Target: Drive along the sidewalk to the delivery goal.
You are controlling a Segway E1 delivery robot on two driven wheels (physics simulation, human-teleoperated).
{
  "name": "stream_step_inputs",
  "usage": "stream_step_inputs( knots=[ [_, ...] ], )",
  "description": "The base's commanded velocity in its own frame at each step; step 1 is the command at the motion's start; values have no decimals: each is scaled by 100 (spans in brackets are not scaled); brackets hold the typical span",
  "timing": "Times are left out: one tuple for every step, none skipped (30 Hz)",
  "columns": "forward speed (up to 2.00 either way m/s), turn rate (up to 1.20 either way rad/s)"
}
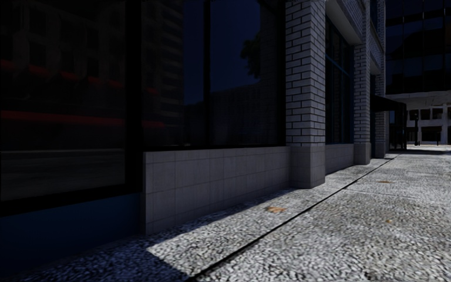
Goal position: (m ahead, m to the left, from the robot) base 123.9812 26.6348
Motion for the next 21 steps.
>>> stream_step_inputs(
  knots=[
    [31, -50],
    [31, -50],
    [31, -50],
    [30, -50],
    [30, -50],
    [30, -50],
    [29, -50],
    [29, -50],
    [29, -50],
    [29, -50],
    [29, -50],
    [29, -50],
    [29, -50],
    [29, -50],
    [29, -50],
    [30, -50],
    [30, -50],
    [38, -50],
    [41, -50],
    [42, -50],
    [42, -50]
  ],
)
